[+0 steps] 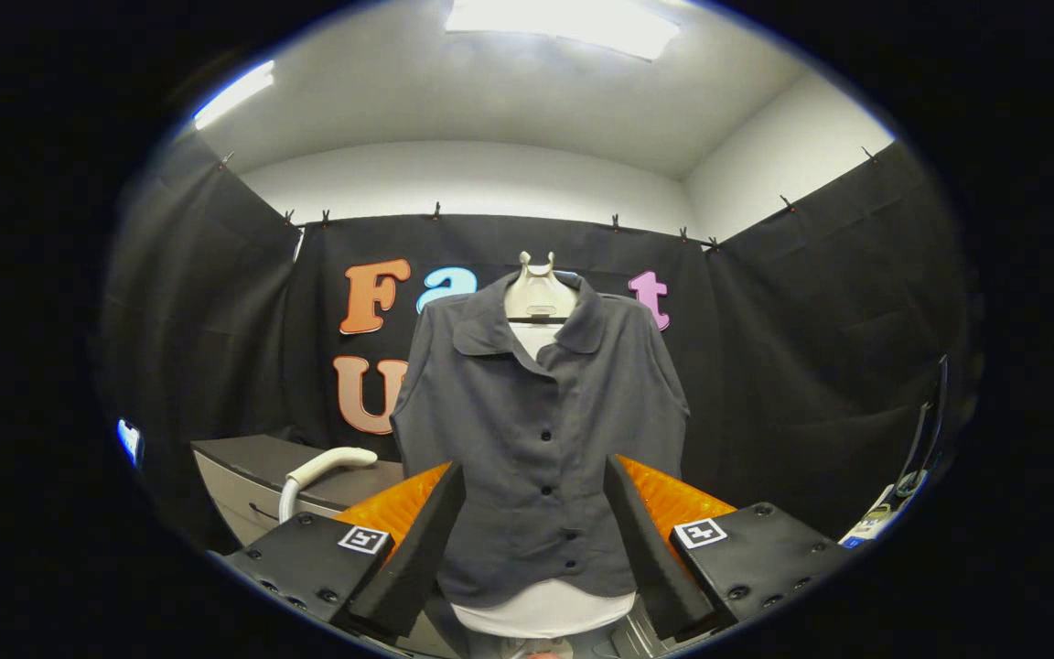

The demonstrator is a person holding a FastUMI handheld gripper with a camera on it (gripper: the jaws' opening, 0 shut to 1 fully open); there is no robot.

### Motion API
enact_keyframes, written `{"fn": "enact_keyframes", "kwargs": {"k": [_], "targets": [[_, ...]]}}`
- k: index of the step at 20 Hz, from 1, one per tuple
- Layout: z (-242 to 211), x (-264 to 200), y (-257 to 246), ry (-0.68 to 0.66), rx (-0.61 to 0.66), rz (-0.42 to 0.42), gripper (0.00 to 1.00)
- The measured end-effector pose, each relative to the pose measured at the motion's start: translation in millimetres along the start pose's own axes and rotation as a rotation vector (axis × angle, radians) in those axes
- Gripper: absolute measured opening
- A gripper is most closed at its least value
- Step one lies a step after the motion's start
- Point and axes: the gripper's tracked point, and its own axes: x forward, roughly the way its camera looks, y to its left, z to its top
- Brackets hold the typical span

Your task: Iron the clothes twice with a garment steamer, once on the left side and once on the right side.

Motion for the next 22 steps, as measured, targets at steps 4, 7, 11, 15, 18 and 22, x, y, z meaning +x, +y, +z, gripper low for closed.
{"fn": "enact_keyframes", "kwargs": {"k": [4, 7, 11, 15, 18, 22], "targets": [[2.9, 24.6, 36.4, 0.013, -0.007, 0.059, 0.97], [4.8, 51.3, 81.1, 0.026, -0.005, 0.142, 0.97], [3.7, 87.7, 154.9, 0.062, 0.039, 0.264, 0.97], [0.6, 140.0, 236.6, 0.102, 0.072, 0.369, 0.97], [-12.4, 175.5, 304.5, 0.16, 0.083, 0.441, 0.97], [-69.4, 216.0, 370.4, 0.331, 0.083, 0.444, 0.98]]}}
